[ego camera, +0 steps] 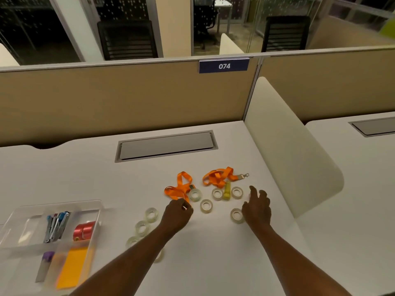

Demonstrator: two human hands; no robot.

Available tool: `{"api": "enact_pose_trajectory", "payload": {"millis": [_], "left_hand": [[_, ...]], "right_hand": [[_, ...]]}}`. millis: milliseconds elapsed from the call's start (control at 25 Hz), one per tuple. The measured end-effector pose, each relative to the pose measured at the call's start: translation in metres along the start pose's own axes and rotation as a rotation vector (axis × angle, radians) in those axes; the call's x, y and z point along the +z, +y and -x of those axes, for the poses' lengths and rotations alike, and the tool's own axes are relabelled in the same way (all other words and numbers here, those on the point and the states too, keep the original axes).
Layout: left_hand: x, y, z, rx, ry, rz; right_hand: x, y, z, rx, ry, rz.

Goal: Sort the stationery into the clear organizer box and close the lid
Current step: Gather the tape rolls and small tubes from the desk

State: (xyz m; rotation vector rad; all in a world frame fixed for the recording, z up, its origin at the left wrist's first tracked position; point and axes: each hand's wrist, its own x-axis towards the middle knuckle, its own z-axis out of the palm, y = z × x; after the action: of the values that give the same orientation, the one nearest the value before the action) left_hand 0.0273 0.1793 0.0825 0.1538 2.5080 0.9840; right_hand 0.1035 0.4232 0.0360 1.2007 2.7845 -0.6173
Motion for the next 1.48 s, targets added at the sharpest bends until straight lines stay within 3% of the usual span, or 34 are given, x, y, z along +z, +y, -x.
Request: {"api": "enact_pose_trajectory", "payload": {"millis": [200,360,480,600,720,840,960,1120,1480], "left_hand": [[0.007,0.008,-0.006,-0.008,-0.018,-0.012],[0.015,0.013,-0.012,-0.057,-0.072,0.050],[0.026,0.023,-0.019,-0.170,-0.169,0.267],[0.040,0.036,-0.028,-0.269,-0.255,0.477],[0.051,0.041,-0.040,-0.281,-0.231,0.544],[0.057,0.037,-0.050,-0.316,-0.140,0.540],[0.053,0.029,-0.055,-0.328,-0.104,0.480],[0.046,0.010,-0.059,-0.330,-0.121,0.464],[0.029,-0.019,-0.062,-0.300,-0.140,0.490]], "right_hand": [[0.007,0.018,-0.020,0.060,-0.045,-0.081],[0.006,0.005,-0.023,0.112,0.016,-0.255],[0.006,-0.027,-0.004,-0.049,-0.026,-0.491],[0.015,-0.055,0.023,-0.203,-0.244,-0.581],[0.023,-0.064,0.030,-0.282,-0.345,-0.561],[0.019,-0.060,0.018,-0.275,-0.277,-0.526],[0.020,-0.050,-0.007,-0.236,-0.125,-0.276],[0.034,-0.045,-0.027,-0.235,-0.144,0.036],[0.046,-0.055,-0.022,-0.179,-0.113,-0.003]]}}
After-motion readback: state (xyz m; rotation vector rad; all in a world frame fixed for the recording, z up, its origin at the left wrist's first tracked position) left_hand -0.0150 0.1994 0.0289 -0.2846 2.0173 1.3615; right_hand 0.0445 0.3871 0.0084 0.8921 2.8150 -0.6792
